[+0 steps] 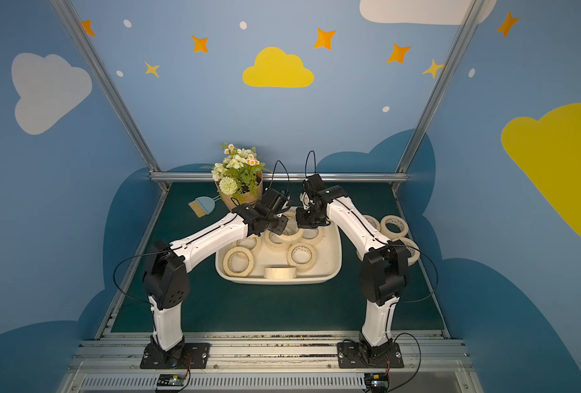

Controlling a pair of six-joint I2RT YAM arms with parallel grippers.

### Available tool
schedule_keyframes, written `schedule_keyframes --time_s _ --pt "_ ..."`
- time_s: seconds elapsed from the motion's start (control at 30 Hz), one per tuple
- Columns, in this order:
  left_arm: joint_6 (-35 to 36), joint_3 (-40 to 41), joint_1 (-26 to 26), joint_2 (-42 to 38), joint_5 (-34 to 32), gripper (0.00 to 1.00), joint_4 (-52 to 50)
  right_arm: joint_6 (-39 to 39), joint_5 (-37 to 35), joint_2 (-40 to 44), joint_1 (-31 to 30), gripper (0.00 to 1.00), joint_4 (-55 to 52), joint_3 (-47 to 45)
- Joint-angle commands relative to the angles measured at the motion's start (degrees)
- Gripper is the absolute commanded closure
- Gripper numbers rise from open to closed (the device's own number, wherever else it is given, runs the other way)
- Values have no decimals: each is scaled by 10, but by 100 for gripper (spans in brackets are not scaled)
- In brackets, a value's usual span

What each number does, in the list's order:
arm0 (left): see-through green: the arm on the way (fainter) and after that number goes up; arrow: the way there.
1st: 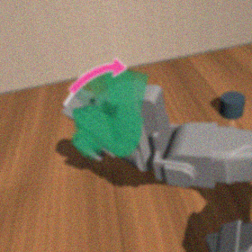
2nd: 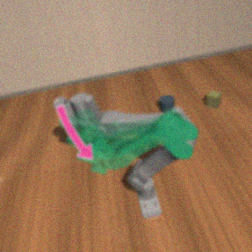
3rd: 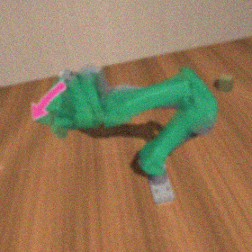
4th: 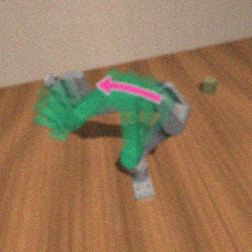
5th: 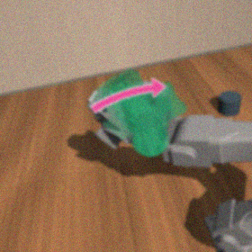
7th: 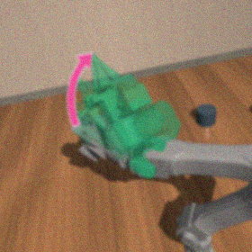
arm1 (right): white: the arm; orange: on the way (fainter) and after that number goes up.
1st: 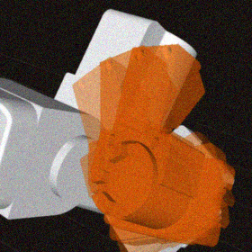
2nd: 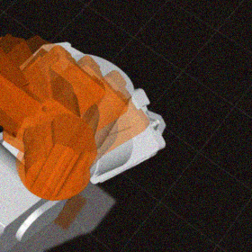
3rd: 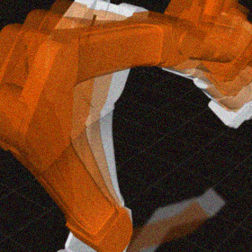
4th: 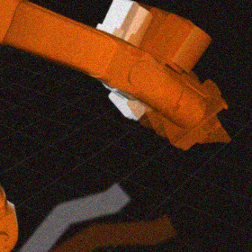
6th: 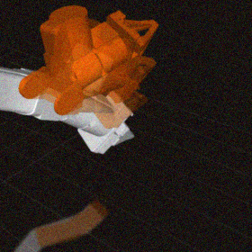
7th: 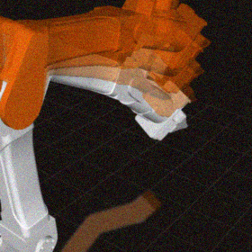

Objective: Take out the art tape in the storage box
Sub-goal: Pick up the art tape from the storage box, then place the art tape at the center of the board.

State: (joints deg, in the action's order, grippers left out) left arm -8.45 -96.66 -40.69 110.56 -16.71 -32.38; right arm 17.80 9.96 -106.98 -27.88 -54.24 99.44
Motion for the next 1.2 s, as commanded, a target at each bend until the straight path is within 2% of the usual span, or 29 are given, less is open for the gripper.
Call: schedule_keyframes --time_s 0.0,0.07,0.4,0.47,0.57,0.73,0.9,1.1,1.17 --pt "-15 22 -4 -55 35 80 33 -7 -17 7 1 100 -5 7" --pt "-20 40 -5 -76 52 76 49 -8 -18 11 3 100 -6 2" --pt "-27 99 -5 -140 75 32 101 -12 -56 61 19 100 -31 -30" --pt "-24 108 -4 -150 66 27 105 -9 -74 97 29 100 -34 -64" --pt "-17 124 4 -164 58 26 106 -4 -123 173 58 100 -56 -127" --pt "-26 157 24 -183 74 26 128 24 -171 321 166 100 -72 -263" --pt "-28 160 33 -186 88 26 132 40 -226 445 310 100 -42 -398" --pt "-30 173 40 -194 101 26 138 45 -185 456 535 100 -2 -468" --pt "-33 178 43 -197 105 27 139 59 -190 450 579 100 19 -473"
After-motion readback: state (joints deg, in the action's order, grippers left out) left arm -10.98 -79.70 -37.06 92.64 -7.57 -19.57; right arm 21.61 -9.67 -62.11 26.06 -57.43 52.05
